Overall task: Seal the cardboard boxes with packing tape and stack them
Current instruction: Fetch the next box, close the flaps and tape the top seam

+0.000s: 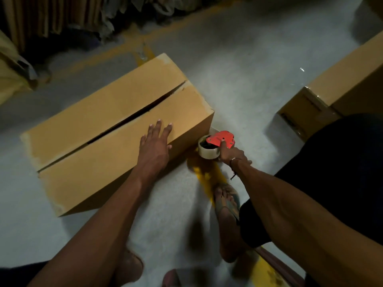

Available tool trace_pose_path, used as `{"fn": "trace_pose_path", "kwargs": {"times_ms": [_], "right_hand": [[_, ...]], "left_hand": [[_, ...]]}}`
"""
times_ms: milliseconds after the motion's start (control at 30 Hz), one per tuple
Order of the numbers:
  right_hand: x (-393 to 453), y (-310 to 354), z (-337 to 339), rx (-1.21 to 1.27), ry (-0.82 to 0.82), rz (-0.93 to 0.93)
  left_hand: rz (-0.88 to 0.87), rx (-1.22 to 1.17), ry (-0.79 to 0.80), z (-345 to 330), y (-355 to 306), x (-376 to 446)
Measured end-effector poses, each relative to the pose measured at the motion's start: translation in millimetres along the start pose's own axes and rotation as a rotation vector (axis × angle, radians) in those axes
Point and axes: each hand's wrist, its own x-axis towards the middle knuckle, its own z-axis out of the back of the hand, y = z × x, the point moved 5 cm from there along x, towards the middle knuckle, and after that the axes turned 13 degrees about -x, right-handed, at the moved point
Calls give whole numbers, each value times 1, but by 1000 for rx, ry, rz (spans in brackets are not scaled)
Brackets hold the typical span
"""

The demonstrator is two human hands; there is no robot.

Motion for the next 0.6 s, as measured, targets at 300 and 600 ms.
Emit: {"fn": "trace_pose_path", "kwargs": {"times_ms": [300, 600], "right_hand": [[-81, 6, 83, -598, -169, 383], [-218, 47, 141, -539, 21, 753]], "left_hand": [[53, 68, 171, 64, -25, -34], [175, 52, 37, 150, -20, -141]]}}
